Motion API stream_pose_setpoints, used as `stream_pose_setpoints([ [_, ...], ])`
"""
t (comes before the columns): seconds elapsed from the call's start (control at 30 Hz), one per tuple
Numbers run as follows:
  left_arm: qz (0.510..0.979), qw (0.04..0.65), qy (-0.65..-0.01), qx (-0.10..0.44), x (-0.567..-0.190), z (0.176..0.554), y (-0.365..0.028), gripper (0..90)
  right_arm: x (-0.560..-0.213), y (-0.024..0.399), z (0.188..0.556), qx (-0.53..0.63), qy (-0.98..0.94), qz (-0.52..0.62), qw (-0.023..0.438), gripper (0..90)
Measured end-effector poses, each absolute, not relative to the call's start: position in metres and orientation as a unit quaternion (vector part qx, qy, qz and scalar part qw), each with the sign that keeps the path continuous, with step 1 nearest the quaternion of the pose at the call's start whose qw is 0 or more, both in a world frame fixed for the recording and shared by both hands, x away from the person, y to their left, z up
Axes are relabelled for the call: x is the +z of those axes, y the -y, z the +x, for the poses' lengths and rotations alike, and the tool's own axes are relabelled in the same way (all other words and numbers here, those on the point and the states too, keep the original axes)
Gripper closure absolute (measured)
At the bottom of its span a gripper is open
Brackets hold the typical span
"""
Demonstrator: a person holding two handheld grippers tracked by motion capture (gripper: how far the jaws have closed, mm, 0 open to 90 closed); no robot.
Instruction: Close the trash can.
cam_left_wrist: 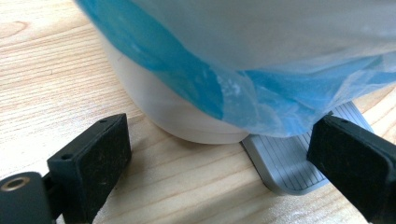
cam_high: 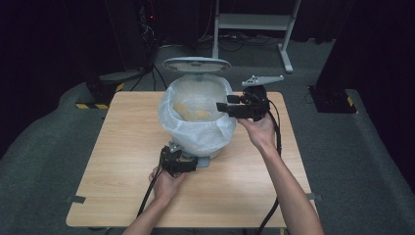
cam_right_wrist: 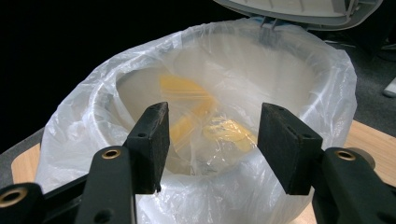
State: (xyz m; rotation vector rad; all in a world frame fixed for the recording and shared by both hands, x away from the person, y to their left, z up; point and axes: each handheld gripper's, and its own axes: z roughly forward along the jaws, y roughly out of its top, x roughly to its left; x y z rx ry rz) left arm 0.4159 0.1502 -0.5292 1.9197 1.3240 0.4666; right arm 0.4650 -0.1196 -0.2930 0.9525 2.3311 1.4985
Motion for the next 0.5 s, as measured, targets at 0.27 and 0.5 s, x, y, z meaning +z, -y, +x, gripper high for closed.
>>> stream_pose_setpoints([
  [0.27,0.749,0.373,-0.517,0.182,-0.5292,0.4159,-0.1502,6.2,-0.2910,0.1225,0.4617,0.513,-0.788,0.323,0.107,44.0],
  [0.5,0.749,0.373,-0.517,0.182,-0.5292,0.4159,-0.1502,6.3,-0.2905,0.1270,0.4588,0.516,-0.786,0.323,0.111,44.0],
])
